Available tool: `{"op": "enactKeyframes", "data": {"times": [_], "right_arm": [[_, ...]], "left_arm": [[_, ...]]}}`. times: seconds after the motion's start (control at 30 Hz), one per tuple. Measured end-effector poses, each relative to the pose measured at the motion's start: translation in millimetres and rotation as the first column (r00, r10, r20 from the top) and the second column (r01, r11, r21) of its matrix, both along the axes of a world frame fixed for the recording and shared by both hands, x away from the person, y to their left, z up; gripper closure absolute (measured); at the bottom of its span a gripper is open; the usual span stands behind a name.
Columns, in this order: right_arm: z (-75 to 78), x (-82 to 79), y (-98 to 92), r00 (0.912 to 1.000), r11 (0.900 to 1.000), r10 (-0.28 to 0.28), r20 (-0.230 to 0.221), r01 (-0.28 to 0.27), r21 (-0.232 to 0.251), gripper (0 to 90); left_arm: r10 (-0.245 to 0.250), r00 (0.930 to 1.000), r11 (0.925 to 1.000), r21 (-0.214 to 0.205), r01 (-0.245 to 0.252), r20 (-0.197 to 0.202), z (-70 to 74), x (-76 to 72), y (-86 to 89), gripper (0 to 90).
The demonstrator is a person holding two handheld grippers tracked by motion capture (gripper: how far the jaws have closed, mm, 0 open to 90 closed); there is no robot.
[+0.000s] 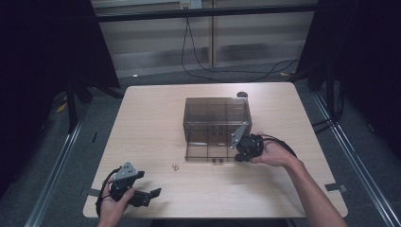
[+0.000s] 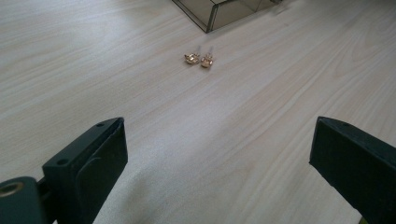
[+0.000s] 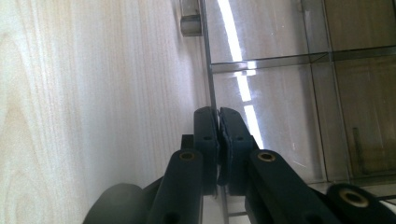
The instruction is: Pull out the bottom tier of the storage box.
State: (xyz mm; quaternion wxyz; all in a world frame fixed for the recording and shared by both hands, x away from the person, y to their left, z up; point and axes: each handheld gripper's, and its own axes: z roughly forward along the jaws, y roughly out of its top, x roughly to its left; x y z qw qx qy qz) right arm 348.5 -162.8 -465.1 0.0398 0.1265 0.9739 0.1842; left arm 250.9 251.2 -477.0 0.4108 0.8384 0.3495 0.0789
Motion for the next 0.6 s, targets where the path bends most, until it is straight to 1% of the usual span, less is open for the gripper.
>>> {"op": "enactKeyframes", "data": {"times": [0.03,0.07,0.2,0.4,0.53,0.57,0.6], "right_arm": [[0.0,0.1,-0.2,1.0000,1.0000,0.008,0.004,-0.008,0.002,86.3],[0.0,-0.7,-0.3,1.0000,1.0000,0.001,-0.001,-0.001,0.002,86.3],[-0.1,-1.3,-0.9,0.9999,0.9999,0.010,0.004,-0.010,0.006,86.3],[-0.3,-2.6,-0.9,1.0000,0.9999,0.007,0.003,-0.007,0.011,86.3],[-0.5,-3.5,-0.9,1.0000,0.9999,-0.006,0.002,0.006,0.012,85.5],[-0.7,-4.2,-1.3,0.9998,0.9998,-0.015,0.013,0.015,0.013,84.0],[-1.2,-3.3,-2.0,0.9995,0.9998,-0.003,0.030,0.002,0.019,82.3]], "left_arm": [[0.004,1.0000,1.0000,-0.003,-0.004,-0.002,-0.2,-0.2,-0.5,4.1],[0.001,1.0000,1.0000,-0.005,-0.001,-0.006,-0.4,-0.1,-0.6,4.1],[0.001,1.0000,1.0000,-0.001,-0.001,-0.002,-0.3,0.0,0.0,4.1],[-0.002,1.0000,1.0000,-0.002,0.002,-0.005,-0.9,1.2,-0.7,4.1],[-0.002,0.9999,1.0000,0.000,0.002,-0.010,-2.0,2.9,-0.3,4.1],[-0.001,0.9999,1.0000,-0.004,0.001,-0.012,-2.4,3.6,-0.3,4.1],[-0.002,0.9999,1.0000,-0.002,0.002,-0.011,-2.4,4.4,-0.1,4.1]]}}
